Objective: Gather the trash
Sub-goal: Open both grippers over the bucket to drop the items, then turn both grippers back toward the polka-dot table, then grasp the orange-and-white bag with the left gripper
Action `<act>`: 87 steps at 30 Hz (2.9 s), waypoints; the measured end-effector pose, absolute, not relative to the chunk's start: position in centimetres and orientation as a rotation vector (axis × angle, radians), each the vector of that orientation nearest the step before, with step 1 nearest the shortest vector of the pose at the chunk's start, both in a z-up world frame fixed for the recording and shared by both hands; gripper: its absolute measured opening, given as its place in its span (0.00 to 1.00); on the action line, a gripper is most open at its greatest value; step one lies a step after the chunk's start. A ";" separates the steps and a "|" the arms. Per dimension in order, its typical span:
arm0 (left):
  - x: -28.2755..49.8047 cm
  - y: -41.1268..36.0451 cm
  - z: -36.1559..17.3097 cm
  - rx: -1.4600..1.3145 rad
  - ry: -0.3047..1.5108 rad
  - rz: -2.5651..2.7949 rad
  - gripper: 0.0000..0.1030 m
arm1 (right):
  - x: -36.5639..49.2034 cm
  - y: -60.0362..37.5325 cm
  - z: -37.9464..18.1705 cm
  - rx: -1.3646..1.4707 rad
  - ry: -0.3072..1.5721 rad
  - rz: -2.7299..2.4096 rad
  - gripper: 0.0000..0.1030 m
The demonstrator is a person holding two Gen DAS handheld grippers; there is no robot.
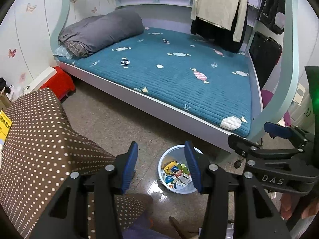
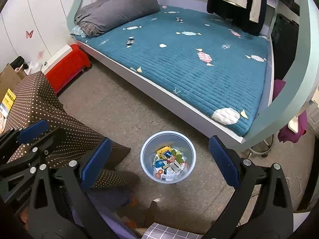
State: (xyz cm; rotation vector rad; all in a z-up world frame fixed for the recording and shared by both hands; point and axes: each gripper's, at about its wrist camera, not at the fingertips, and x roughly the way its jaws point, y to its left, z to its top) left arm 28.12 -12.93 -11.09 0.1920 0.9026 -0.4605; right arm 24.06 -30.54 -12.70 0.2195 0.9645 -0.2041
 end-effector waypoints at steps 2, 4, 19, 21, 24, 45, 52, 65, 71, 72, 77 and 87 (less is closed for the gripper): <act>28.1 -12.3 -10.7 0.189 0.897 -0.453 0.47 | 24.3 -29.9 -12.4 0.213 0.960 -0.195 0.93; 28.1 -11.6 -10.3 0.183 0.888 -0.441 0.49 | 24.5 -29.3 -12.1 0.207 0.958 -0.186 0.93; 28.0 -4.1 -7.8 0.115 0.847 -0.321 0.56 | 26.6 -22.0 -9.7 0.133 0.936 -0.074 0.93; 28.0 -2.8 -7.5 0.107 0.842 -0.302 0.57 | 26.8 -20.8 -9.4 0.124 0.931 -0.060 0.93; 28.0 -1.1 -7.0 0.093 0.831 -0.270 0.57 | 27.2 -19.1 -9.1 0.110 0.930 -0.035 0.93; 27.8 13.1 -6.2 -0.040 0.828 -0.015 0.67 | 30.7 -5.2 -8.1 -0.035 0.937 0.170 0.93; 28.6 18.0 -6.7 -0.088 0.841 0.069 0.70 | 32.6 -0.7 -8.7 -0.074 0.952 0.233 0.93; 32.7 24.2 -7.7 -0.154 0.873 0.165 0.76 | 37.8 4.9 -9.2 -0.124 0.972 0.300 0.93; 35.7 26.6 -9.1 -0.221 0.893 0.193 0.76 | 40.0 6.7 -9.6 -0.137 0.973 0.321 0.93; 36.3 27.1 -9.5 -0.237 0.898 0.188 0.76 | 40.3 6.9 -9.6 -0.136 0.974 0.328 0.93; 37.2 28.2 -10.7 -0.231 0.904 0.198 0.41 | 41.3 8.7 -9.6 -0.171 0.968 0.412 0.93; 35.2 31.5 -9.5 -0.345 0.844 0.211 0.37 | 42.7 14.0 -8.8 -0.308 0.827 0.598 0.93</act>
